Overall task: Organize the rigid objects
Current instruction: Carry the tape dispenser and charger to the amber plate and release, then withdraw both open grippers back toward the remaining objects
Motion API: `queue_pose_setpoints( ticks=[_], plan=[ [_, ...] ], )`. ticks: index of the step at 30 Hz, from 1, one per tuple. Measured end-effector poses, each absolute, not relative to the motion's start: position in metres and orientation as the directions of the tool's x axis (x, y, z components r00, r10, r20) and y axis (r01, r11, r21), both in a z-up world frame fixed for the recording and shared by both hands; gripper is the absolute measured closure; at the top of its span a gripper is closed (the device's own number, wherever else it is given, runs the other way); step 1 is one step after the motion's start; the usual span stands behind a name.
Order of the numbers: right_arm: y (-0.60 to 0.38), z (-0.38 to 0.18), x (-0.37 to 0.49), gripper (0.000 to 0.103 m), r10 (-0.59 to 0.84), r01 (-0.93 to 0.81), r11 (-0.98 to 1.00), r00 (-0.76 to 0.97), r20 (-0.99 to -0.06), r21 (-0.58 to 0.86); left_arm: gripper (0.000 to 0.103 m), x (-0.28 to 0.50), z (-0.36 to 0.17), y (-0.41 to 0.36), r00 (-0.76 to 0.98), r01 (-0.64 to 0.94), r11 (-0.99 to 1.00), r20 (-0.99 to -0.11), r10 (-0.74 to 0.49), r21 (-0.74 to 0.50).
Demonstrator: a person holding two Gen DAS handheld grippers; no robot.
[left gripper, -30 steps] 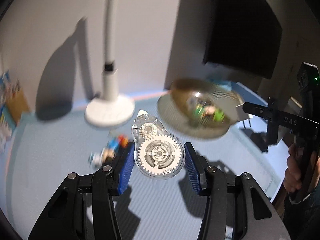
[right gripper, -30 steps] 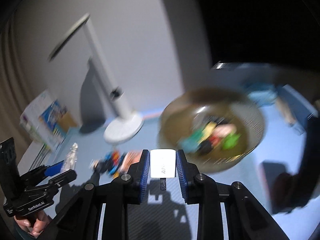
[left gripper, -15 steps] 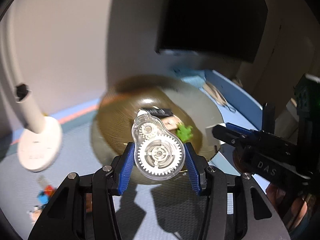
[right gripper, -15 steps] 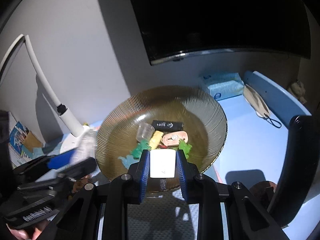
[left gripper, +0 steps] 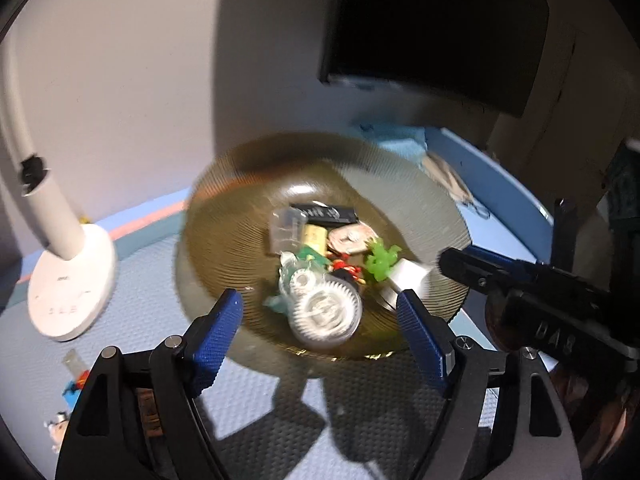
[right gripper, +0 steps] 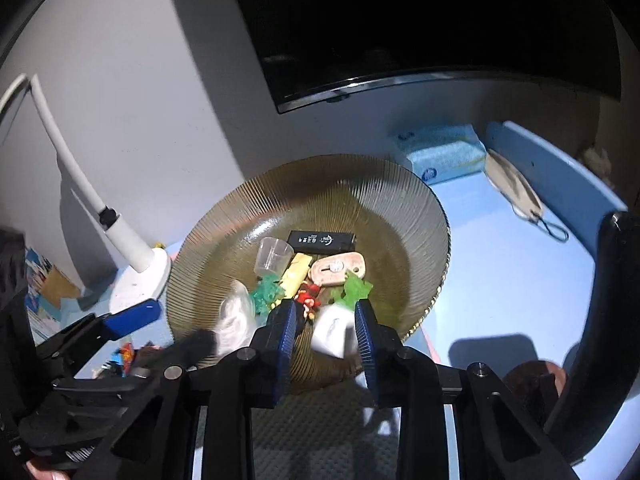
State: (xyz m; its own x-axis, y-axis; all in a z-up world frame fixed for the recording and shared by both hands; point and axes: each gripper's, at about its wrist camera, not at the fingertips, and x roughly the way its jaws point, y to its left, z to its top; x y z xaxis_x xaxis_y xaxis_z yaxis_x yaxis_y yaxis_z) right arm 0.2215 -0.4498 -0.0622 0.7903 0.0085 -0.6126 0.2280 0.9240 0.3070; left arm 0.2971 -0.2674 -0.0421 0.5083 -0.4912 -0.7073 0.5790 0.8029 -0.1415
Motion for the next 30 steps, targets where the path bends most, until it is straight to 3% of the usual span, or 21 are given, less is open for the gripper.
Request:
queue_pose_setpoints(
  ticks=[9,12,16,22,30],
  plan=[
    [-0.431,-0.024,0.18,0.048,0.031,0.187,0.916,0.848,-0.529,0.354,0.024,0.266,0.005,-0.124,0.663,0.392,0.889,-0.597,-0.452,-0.237],
    [-0.392,-0.016,0.177,0.046,0.102,0.099,0.933,0.849,-0.519,0.345,0.024,0.249,-0.002,-0.077,0.696,0.306,0.914,-0.593,-0.406,-0.267],
    [-0.33,-0.03,0.183,0.032,0.196,-0.005,0.943,0.817,-0.542,0.334,0.024,0.231,-0.027,-0.016,0.708,0.181,0.945,-0.631,-0.317,-0.271],
    [-0.264,-0.093,0.21,0.032,0.22,-0.032,0.957,0.726,-0.652,0.287,0.024,0.226,-0.079,0.041,0.679,0.01,0.97,-0.71,-0.184,-0.242],
    [-0.239,-0.143,0.226,0.032,0.195,-0.032,0.972,0.67,-0.716,0.235,0.024,0.227,-0.125,0.045,0.633,-0.028,0.981,-0.763,-0.13,-0.191]
  ],
)
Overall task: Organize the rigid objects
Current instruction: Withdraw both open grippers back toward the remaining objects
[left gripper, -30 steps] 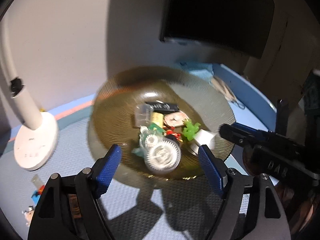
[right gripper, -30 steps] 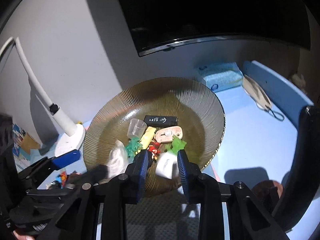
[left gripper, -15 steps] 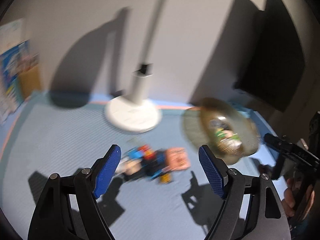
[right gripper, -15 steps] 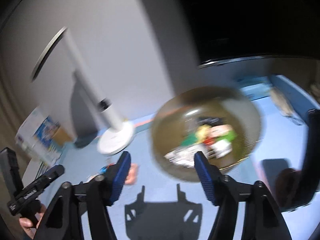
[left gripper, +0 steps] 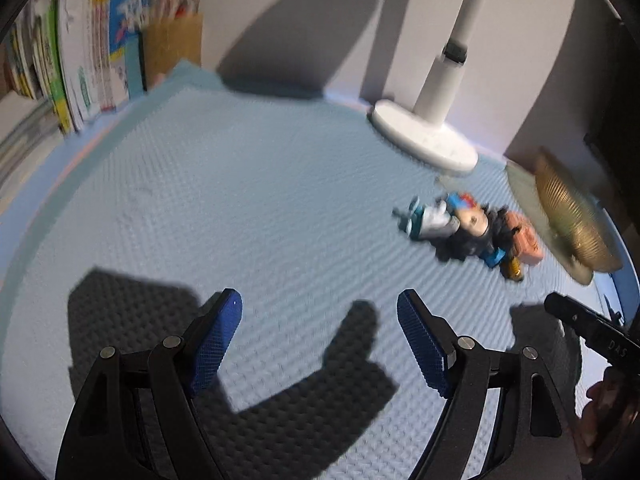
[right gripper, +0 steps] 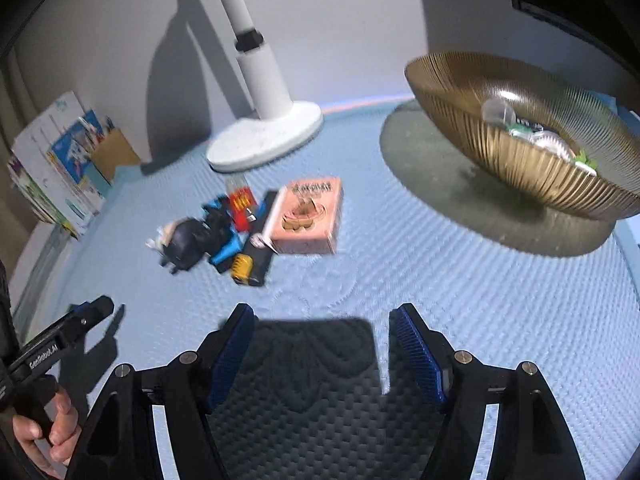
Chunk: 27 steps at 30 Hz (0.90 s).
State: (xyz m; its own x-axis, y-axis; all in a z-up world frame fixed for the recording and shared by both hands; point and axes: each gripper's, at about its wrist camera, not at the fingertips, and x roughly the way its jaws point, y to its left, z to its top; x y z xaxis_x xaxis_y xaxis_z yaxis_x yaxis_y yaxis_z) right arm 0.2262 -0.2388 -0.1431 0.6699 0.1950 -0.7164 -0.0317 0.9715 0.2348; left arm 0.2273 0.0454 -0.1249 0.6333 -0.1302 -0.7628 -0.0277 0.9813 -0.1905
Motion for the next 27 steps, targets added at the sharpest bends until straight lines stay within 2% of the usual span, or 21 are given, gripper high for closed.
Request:
queue_pose_setpoints(
  ticks=[2,9,27],
  plan=[
    [-0.237,-0.143,0.227,0.029,0.19,-0.039,0.974,0.676,-0.712,0.224,0.024,0.223,-0.121,0.048,0.669,-0.017,0.976,-0.728,-0.149,-0.216],
    [-0.229,-0.145,0.228,0.024,0.177,-0.049,0.979,0.672,-0.719,0.196,0.024,0.225,-0.125,0.061,0.652,-0.033,0.958,-0.732,-0.197,-0.286],
    [-0.222,-0.147,0.229,0.017,0.114,-0.026,0.991,0.669,-0.735,0.13,0.024,0.224,-0.125,0.059,0.648,-0.034,0.961,-0.738,-0.189,-0.275]
  ],
)
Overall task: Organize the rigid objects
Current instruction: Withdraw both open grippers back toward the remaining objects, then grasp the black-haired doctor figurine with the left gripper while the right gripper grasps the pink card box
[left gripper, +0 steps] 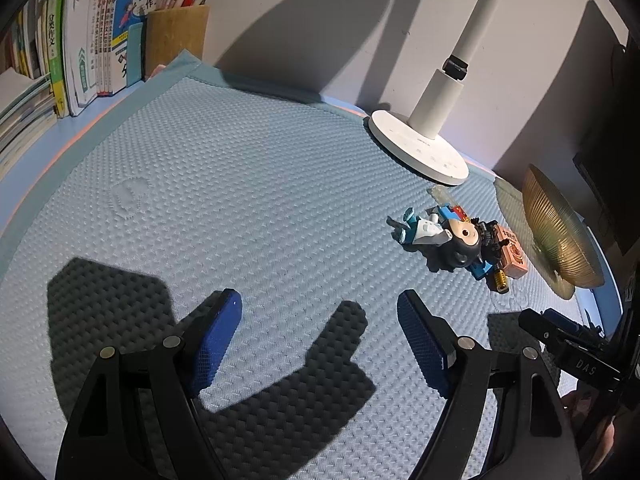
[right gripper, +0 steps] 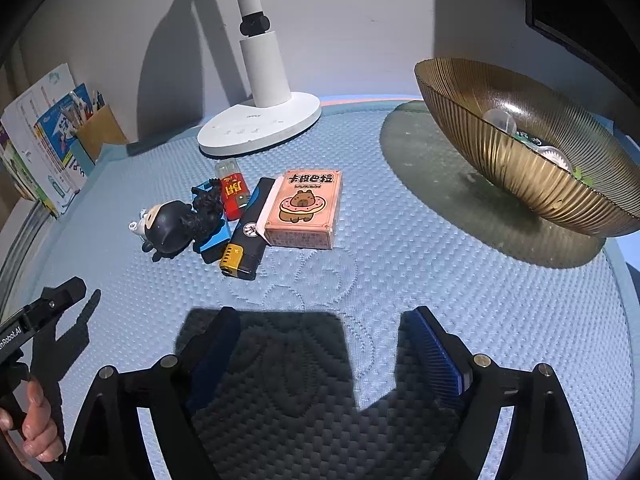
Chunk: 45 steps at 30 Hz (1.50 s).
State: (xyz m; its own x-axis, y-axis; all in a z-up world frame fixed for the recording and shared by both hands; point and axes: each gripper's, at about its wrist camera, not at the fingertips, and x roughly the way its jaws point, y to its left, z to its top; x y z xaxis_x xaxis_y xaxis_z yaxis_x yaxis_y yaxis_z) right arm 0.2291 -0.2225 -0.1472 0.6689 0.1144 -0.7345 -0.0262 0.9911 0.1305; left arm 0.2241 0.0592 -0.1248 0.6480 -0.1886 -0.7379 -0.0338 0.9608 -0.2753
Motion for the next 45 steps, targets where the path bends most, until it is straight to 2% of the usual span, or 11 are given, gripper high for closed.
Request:
queue_pose_setpoints(
  ticks=[11,15,18,21,24,26,36,37,40,44,45],
  plan=[
    [-0.225,-0.148,0.231,0.015,0.121,-0.025,0.99,0.667,-0.735,0.14,0.023,0.224,-0.125,0.058,0.645,-0.035,0.961,-0.74,-0.187,-0.274],
    [-0.227,-0.147,0.231,0.015,0.123,-0.022,0.989,0.663,-0.739,0.145,0.023,0.228,-0.122,0.043,0.614,-0.023,0.983,-0.779,-0.129,-0.181],
    [-0.232,-0.144,0.232,0.015,0.163,-0.017,0.98,0.647,-0.745,0.199,0.023,0.234,-0.106,0.021,0.587,0.106,0.985,-0.791,-0.171,-0.135],
    [-0.244,-0.138,0.241,0.015,0.297,0.003,0.924,0.622,-0.724,0.382,0.023,0.243,-0.085,-0.004,0.612,0.251,0.968,-0.771,-0.176,-0.022],
    [-0.243,-0.128,0.25,0.027,0.316,0.003,0.913,0.629,-0.711,0.408,0.023,0.257,-0.081,-0.023,0.607,0.382,0.921,-0.771,-0.192,0.071],
    [-0.231,-0.121,0.258,0.038,0.258,-0.02,0.947,0.638,-0.726,0.319,0.023,0.265,-0.084,-0.028,0.588,0.46,0.884,-0.775,-0.232,0.083],
    [-0.215,-0.134,0.291,0.054,0.142,0.011,0.981,0.633,-0.761,0.192,0.023,0.312,-0.107,-0.04,0.48,0.575,0.818,-0.804,-0.35,-0.012],
    [-0.216,-0.134,0.292,0.062,0.125,0.018,0.984,0.645,-0.754,0.179,0.026,0.313,-0.109,-0.042,0.475,0.579,0.815,-0.805,-0.357,-0.02],
    [-0.221,-0.135,0.294,0.062,0.087,0.032,0.989,0.656,-0.75,0.143,0.046,0.314,-0.116,-0.046,0.439,0.604,0.795,-0.807,-0.394,-0.059],
    [-0.225,-0.133,0.287,0.062,0.084,0.023,0.991,0.657,-0.75,0.131,0.049,0.303,-0.116,-0.046,0.466,0.591,0.806,-0.798,-0.383,-0.042],
    [-0.224,-0.132,0.284,0.062,0.088,0.017,0.991,0.656,-0.75,0.132,0.055,0.299,-0.115,-0.044,0.469,0.573,0.818,-0.799,-0.377,-0.05]
  ],
)
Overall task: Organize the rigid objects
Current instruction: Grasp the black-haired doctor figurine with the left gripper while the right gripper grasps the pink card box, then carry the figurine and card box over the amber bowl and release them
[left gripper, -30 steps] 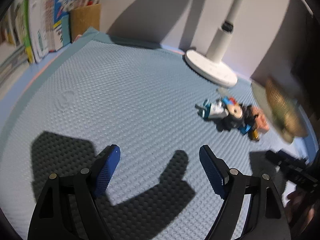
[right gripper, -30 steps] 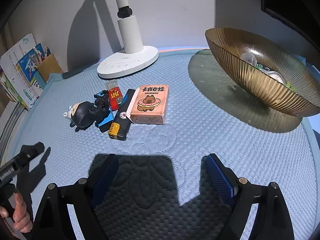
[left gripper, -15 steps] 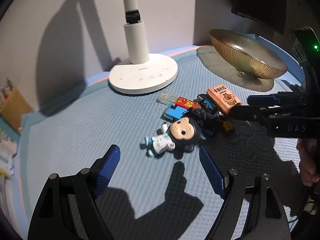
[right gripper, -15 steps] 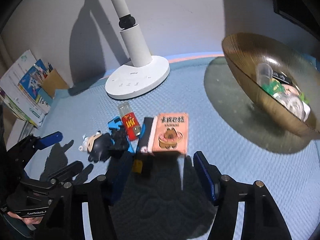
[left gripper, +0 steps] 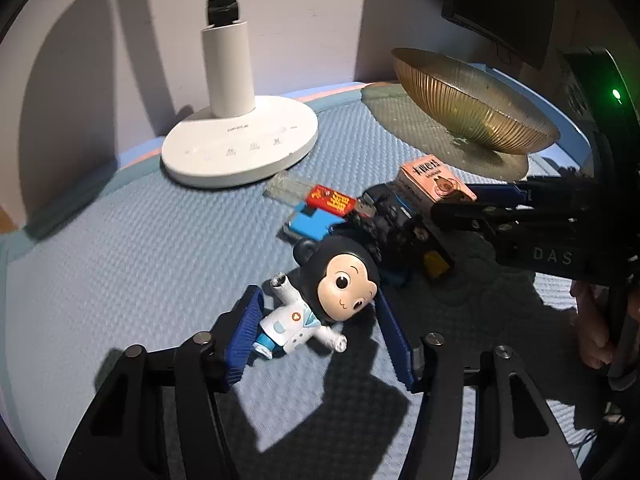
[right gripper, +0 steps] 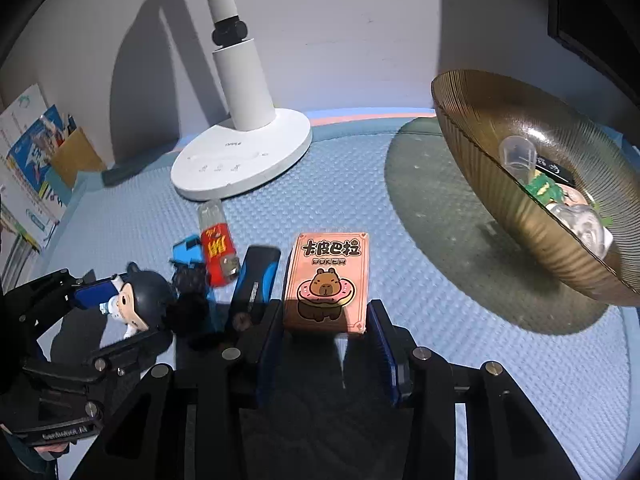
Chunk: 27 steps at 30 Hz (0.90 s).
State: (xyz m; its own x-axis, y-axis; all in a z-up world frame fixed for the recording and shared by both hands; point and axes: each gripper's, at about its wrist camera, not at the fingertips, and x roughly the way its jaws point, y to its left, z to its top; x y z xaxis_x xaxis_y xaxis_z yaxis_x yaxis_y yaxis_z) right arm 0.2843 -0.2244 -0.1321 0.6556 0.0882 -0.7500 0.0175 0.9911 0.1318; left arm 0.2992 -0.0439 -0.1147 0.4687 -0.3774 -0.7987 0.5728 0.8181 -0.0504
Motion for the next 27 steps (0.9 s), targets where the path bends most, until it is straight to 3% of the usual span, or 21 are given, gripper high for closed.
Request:
queue_pose_setpoints(
  ticks=[1,13,14,15,16,17,18,20,24,25,26,27],
  plan=[
    [-0.225,-0.131,0.278,0.062,0.104,0.002,0.99,0.654,-0.749,0.139,0.066,0.296,-0.114,-0.041,0.475,0.557,0.829,-0.8,-0.368,-0.051],
    [-0.242,-0.145,0.191,0.062,0.166,-0.121,0.986,0.624,-0.763,0.115,0.065,0.236,-0.111,-0.007,0.403,0.367,0.893,-0.821,-0.404,-0.26],
    [-0.243,-0.147,0.191,0.061,0.175,-0.121,0.984,0.616,-0.768,0.127,0.063,0.231,-0.11,-0.009,0.415,0.363,0.898,-0.82,-0.394,-0.248],
    [-0.244,-0.148,0.19,0.058,0.186,-0.124,0.982,0.616,-0.766,0.14,0.051,0.228,-0.111,-0.011,0.426,0.365,0.904,-0.823,-0.376,-0.224],
    [-0.245,-0.147,0.188,0.047,0.201,-0.128,0.98,0.614,-0.764,0.154,0.037,0.226,-0.112,-0.012,0.439,0.375,0.907,-0.825,-0.357,-0.194],
    [-0.245,-0.146,0.188,0.039,0.211,-0.13,0.977,0.613,-0.762,0.166,0.028,0.225,-0.113,-0.012,0.452,0.378,0.911,-0.826,-0.337,-0.165],
    [-0.245,-0.145,0.188,0.037,0.213,-0.13,0.977,0.616,-0.758,0.169,0.022,0.223,-0.113,-0.012,0.475,0.373,0.92,-0.826,-0.303,-0.123],
    [-0.241,-0.146,0.189,0.035,0.19,-0.124,0.982,0.621,-0.761,0.144,0.022,0.223,-0.114,-0.012,0.507,0.372,0.927,-0.825,-0.249,-0.052],
    [-0.231,-0.149,0.198,0.035,0.13,-0.097,0.991,0.637,-0.76,0.088,0.022,0.234,-0.12,-0.015,0.499,0.379,0.924,-0.831,-0.246,-0.046],
    [-0.229,-0.149,0.2,0.04,0.105,-0.088,0.994,0.637,-0.763,0.063,0.025,0.236,-0.122,-0.018,0.495,0.387,0.921,-0.833,-0.245,-0.041],
    [-0.225,-0.149,0.2,0.052,0.076,-0.081,0.996,0.64,-0.765,0.032,0.029,0.236,-0.122,-0.021,0.499,0.394,0.918,-0.831,-0.245,-0.033],
    [-0.22,-0.148,0.2,0.056,0.057,-0.085,0.996,0.647,-0.76,0.003,0.045,0.234,-0.121,-0.027,0.513,0.412,0.911,-0.821,-0.25,-0.02]
  ],
)
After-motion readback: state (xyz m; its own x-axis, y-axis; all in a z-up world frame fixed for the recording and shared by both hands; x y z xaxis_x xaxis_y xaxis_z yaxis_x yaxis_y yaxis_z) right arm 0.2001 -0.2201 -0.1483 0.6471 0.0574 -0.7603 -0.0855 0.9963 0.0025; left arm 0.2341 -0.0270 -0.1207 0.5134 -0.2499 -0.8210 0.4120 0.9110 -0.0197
